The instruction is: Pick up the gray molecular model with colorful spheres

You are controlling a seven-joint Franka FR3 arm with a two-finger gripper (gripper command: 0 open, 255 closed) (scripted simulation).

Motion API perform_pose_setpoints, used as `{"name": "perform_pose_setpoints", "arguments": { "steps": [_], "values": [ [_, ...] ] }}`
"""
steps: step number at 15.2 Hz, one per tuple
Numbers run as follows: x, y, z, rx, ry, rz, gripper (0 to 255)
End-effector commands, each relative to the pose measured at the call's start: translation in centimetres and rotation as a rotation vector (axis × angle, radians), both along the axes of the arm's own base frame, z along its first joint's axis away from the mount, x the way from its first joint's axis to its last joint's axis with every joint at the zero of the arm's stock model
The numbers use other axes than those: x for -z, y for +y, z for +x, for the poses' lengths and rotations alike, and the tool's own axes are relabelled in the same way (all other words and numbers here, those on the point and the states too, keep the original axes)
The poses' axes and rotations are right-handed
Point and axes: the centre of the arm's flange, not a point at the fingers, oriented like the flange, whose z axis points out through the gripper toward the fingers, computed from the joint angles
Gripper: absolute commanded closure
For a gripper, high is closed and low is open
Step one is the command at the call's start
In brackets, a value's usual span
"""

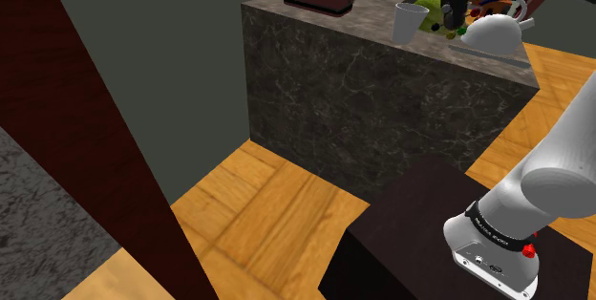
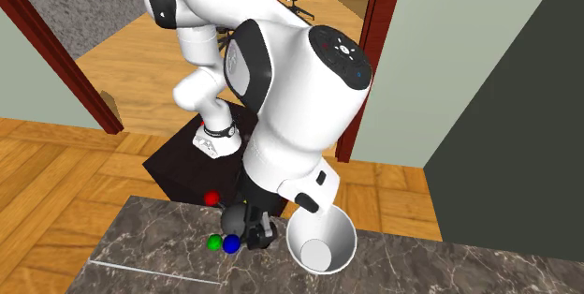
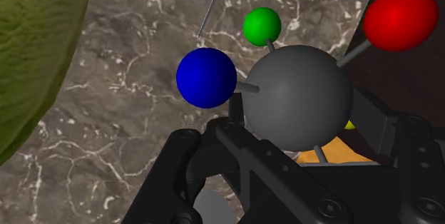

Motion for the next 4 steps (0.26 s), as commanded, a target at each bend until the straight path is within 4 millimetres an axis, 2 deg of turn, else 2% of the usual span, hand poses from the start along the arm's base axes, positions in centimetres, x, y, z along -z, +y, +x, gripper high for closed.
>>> {"name": "perform_pose_setpoints", "arguments": {
  "steps": [1,4],
  "values": [
    [-1.15,-0.07,-0.08,0.0,0.0,0.0,255],
    [-1.76,-0.07,-0.08,0.0,0.0,0.0,255]
  ]
}}
